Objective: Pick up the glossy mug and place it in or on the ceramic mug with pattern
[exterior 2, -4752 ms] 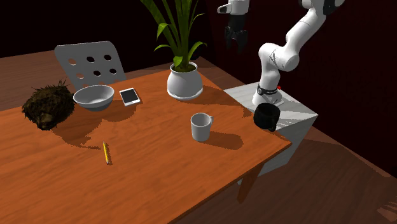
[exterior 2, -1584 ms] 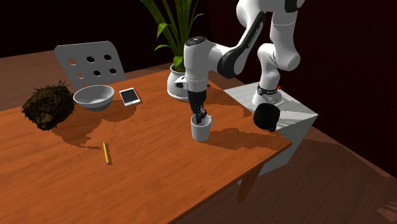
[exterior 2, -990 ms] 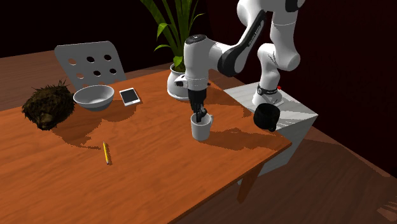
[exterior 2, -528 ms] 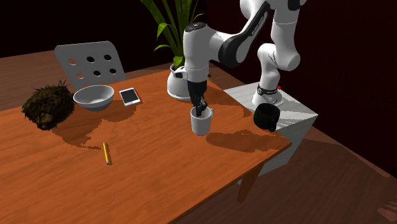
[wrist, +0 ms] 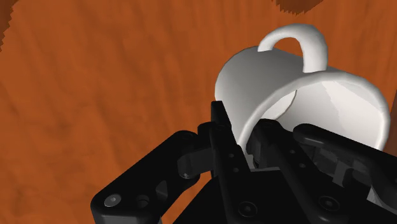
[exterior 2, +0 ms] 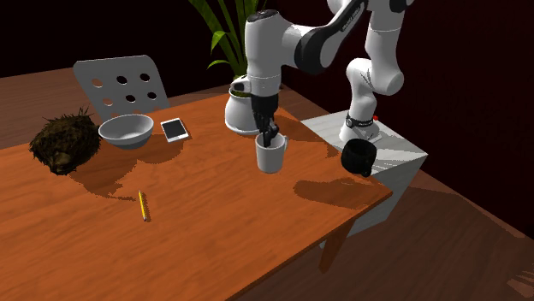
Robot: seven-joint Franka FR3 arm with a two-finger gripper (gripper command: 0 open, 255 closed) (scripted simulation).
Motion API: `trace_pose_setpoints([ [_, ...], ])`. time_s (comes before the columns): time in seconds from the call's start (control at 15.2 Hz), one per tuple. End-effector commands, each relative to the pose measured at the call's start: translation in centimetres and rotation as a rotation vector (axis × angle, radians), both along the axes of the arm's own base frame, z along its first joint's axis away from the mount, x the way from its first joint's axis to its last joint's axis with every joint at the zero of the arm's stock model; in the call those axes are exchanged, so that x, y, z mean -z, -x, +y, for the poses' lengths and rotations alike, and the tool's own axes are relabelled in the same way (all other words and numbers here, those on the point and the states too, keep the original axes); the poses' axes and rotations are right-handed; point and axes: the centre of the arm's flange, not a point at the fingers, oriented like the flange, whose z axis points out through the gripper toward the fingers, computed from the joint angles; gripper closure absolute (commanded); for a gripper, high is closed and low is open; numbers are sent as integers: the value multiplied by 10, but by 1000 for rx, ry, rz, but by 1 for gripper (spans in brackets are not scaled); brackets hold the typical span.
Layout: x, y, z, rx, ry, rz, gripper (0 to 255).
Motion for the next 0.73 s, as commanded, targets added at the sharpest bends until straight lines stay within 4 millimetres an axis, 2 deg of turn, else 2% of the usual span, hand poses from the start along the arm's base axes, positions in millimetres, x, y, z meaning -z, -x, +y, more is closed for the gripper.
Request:
trace_pose_setpoints([
  [0.0,-12,0,0,0,0,0,255],
  [0.66,-64,0,0,0,0,0,255],
])
